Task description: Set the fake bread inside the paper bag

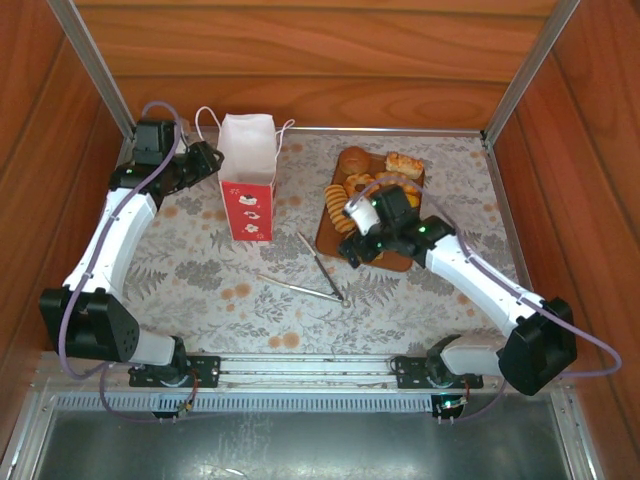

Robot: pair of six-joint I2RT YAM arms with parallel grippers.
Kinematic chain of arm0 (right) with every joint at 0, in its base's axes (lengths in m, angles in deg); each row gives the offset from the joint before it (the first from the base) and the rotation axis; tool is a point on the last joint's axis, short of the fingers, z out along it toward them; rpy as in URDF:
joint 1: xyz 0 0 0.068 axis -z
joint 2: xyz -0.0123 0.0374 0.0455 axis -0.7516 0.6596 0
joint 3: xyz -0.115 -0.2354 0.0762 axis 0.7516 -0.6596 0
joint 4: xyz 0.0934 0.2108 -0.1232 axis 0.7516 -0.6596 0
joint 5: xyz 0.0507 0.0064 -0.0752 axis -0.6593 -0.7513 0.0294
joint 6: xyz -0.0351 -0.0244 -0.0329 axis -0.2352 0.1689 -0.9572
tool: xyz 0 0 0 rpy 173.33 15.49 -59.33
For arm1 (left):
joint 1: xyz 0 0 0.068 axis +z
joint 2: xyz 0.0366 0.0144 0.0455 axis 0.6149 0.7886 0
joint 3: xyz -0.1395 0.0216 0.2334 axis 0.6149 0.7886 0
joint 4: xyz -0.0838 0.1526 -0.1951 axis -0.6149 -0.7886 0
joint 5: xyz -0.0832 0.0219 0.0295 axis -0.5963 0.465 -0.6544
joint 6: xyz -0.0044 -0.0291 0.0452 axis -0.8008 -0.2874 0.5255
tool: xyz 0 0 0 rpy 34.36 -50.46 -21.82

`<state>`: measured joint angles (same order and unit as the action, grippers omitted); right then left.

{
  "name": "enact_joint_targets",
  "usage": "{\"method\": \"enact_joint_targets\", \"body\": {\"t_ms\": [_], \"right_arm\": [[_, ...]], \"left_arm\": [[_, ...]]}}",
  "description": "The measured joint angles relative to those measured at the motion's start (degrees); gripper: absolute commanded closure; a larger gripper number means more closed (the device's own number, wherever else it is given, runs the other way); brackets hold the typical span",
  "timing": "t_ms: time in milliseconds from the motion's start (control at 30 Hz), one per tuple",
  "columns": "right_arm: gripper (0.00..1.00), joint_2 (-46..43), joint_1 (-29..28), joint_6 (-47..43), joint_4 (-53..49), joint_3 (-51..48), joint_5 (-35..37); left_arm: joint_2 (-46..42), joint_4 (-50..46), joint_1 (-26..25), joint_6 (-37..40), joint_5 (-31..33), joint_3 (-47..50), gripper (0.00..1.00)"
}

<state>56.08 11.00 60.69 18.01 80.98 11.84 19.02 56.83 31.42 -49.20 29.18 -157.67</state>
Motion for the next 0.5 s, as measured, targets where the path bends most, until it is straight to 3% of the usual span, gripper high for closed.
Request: {"method": "enact_joint_targets", "body": {"t_ms": [167,433,500], "right_arm": [[0.00,0.0,-5.2,-4.4,2.8,-6.2,-0.9],[0.00,3.3,-7.8,-6.7,5.3,-6.6,0.2],[0.00,4.1,-8.4,-7.1,6.2,-7.1,0.3]], "left_arm": [[1.1,0.0,0.0,0.0,0.0,-0.1,0.74],[1.1,0.1,0.0,0.0,0.2,-0.2,0.99],[1.1,0.1,0.0,0.2,0.4,-0.2,1.00]]}}
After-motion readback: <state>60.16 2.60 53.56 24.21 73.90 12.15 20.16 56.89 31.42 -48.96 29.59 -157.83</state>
